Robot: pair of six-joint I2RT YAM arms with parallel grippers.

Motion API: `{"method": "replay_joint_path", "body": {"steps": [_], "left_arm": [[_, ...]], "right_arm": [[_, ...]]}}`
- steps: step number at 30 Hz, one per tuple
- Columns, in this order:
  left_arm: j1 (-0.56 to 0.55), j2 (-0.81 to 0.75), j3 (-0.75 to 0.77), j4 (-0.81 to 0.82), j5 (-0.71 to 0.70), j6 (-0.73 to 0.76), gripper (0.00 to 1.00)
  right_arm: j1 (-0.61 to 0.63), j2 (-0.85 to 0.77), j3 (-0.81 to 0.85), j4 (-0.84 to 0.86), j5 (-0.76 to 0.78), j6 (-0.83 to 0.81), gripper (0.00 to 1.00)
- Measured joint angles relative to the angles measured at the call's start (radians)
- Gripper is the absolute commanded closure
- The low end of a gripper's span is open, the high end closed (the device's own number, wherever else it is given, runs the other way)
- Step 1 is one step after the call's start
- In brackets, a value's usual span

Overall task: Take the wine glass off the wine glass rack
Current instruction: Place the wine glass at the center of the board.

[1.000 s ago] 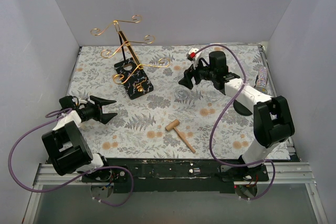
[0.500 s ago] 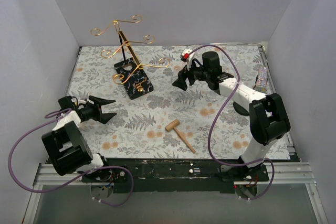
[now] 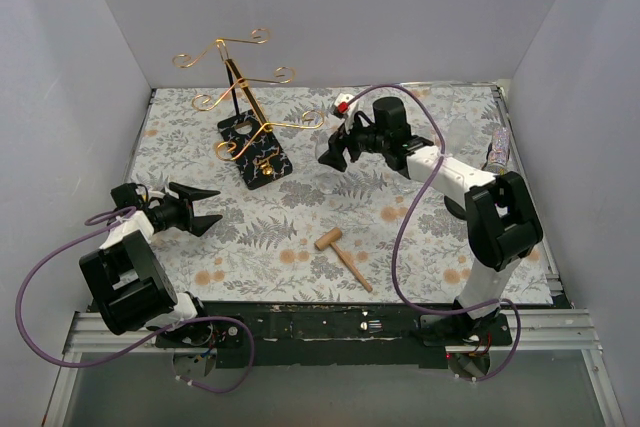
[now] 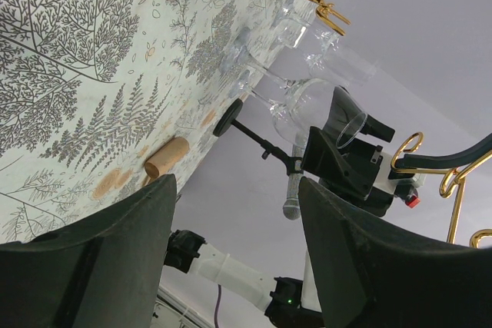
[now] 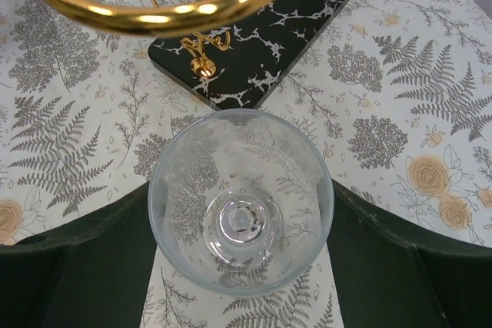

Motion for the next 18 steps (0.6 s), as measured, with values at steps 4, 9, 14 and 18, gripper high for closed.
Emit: {"method": "replay_joint_path", "body": {"steps": [4,9,14,18], "left_arm": [[0.0,0.0,0.0,0.0,0.0,-0.003,0.35],[0.0,0.0,0.0,0.0,0.001,-0.006,0.34],[0.0,0.0,0.0,0.002,0.002,-0.011,0.34],[0.0,0.0,0.0,0.023,0.004,-0.027,0.33]], "right_arm": [[0.02,0.028,0.032,0.0,0.011,-0.001,0.42],[0.032,0.044,0.054,-0.01,0.039,0.0,0.16],[0.031,0.044,0.069,-0.042,0.063,-0.01,0.13],[0.031,0.043,0.084,-0.08,0.067,-0.035,0.12]]}}
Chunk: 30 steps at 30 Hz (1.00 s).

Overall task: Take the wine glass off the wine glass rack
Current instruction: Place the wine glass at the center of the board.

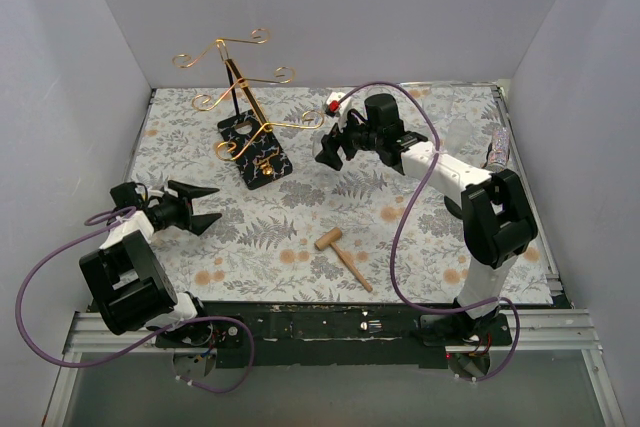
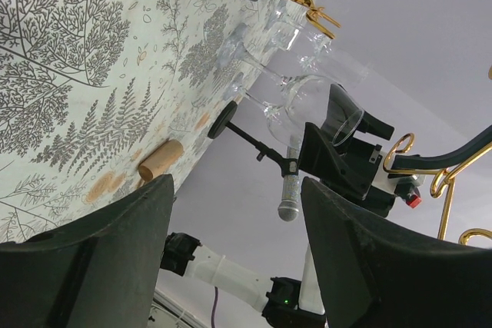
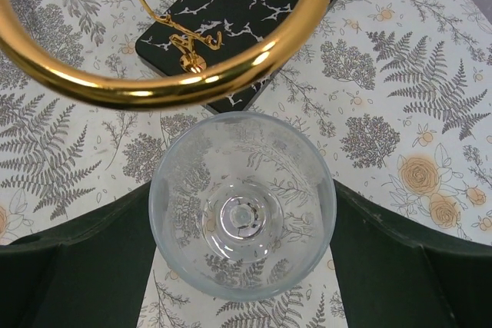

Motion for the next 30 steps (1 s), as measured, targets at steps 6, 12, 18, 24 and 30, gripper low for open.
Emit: {"method": "replay_joint_path", "body": {"steps": [6,12,18,24,30], "left_arm": [[0.0,0.01,0.0,0.031,0.003,-0.018,0.33],[0.0,0.015,0.0,0.032,0.005,-0.018,0.32],[0.0,0.015,0.0,0.042,0.005,-0.018,0.31],[0.0,0.015,0.0,0.049,0.006,-0.018,0.31],[0.0,0.015,0.0,0.051,0.008,-0.018,0.3]], "right_arm": [[0.0,-0.004,0.001,-0.029,-0.001,-0.024,0.11],[0.0,-0.006,0.001,-0.046,-0.022,-0.025,0.1],[0.0,-0.025,0.001,-0.074,-0.011,-0.047,0.09],[-0.003,-0.054,0.001,-0.109,0.003,-0.077,0.09],[-0.01,-0.061,0.024,-0.174,-0.019,-0.083,0.08]]}}
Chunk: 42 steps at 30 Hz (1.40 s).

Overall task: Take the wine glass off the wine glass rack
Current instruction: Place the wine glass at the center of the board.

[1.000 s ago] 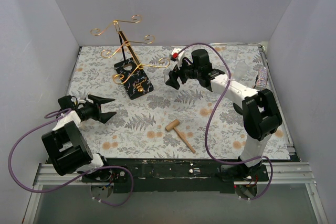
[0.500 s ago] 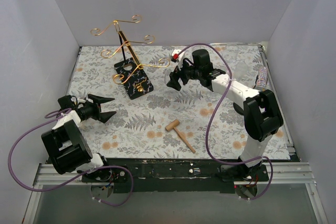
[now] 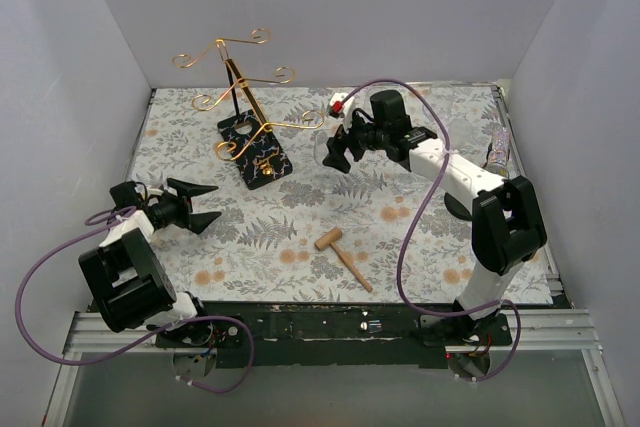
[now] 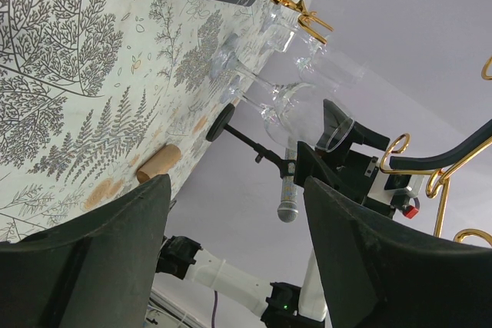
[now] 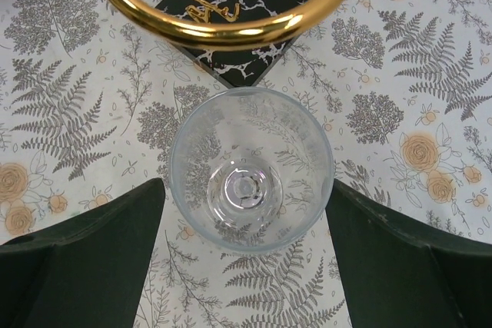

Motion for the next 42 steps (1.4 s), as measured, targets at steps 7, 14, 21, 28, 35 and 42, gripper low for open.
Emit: {"method": "replay_joint_path", "body": {"steps": [7,14,21,28,35,42], "left_arm": [[0.0,0.0,0.0,0.004,0.0,0.0,0.3],[0.0,0.0,0.0,0.022,0.0,-0.006,0.3],[0.0,0.0,0.0,0.029,0.004,-0.01,0.3],[0.0,0.0,-0.002,0.04,0.009,-0.021,0.3],[0.0,0.0,-0.004,0.054,0.019,-0.033,0.3],[0.0,0.032,-0.003,0.074,0.024,-0.042,0.3]], "right_arm": [[-0.013,-0.032,0.005,-0.068,-0.021,-0.013,0.08],[-0.027,-0.069,0.005,-0.096,-0.023,-0.013,0.07],[-0.036,-0.086,0.005,-0.148,-0.027,-0.021,0.07],[-0.04,-0.184,0.006,-0.246,-0.039,-0.047,0.09],[-0.047,-0.267,0.006,-0.361,-0.187,-0.154,0.12],[-0.034,-0.439,-0.002,-0.504,-0.378,-0.446,0.12]]}}
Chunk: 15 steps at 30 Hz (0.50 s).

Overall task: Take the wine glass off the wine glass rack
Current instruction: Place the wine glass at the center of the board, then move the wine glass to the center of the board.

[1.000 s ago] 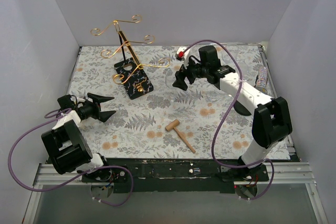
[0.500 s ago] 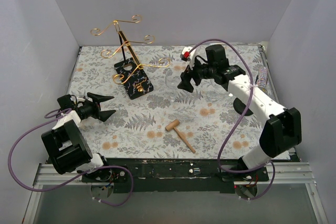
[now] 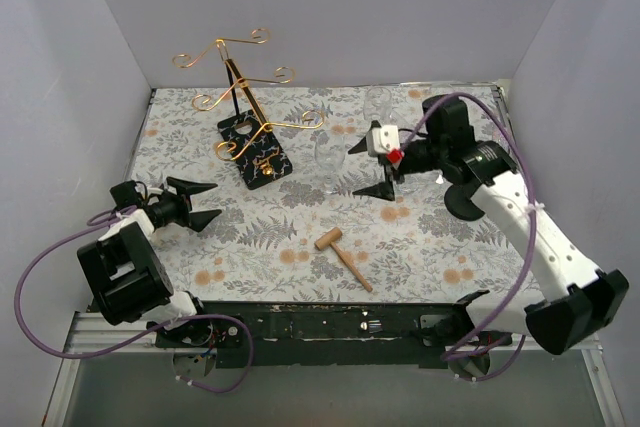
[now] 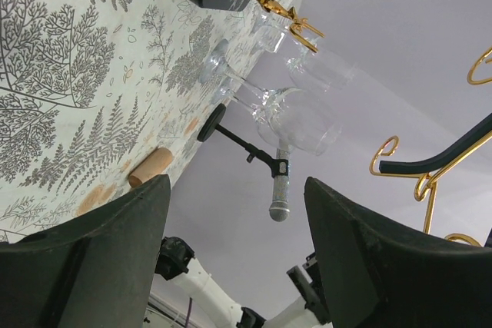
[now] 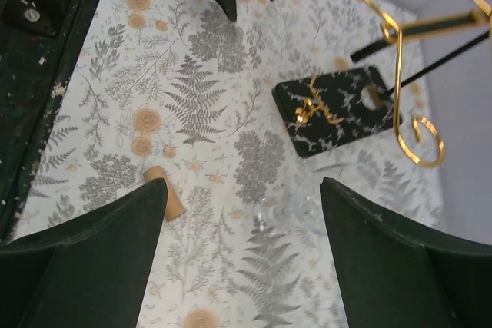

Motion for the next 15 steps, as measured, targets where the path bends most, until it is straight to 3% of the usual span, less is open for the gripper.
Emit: {"method": "replay_joint_path", "body": {"steps": [8,11,15], "left_arm": [[-0.001,0.018,0.0,0.005,0.01,-0.003,0.3],[-0.003,0.018,0.001,0.008,0.017,-0.003,0.3],[-0.008,0.018,0.001,0.008,0.023,-0.003,0.29]], "right_arm": [[0.13,-0.241,-0.127,-0.021,0.013,-0.367,0.1],[0.181,-0.342,-0.25,0.033,0.045,-0.504,0.02],[0.238,-0.493,-0.425,0.13,0.065,-0.667,0.02]]}}
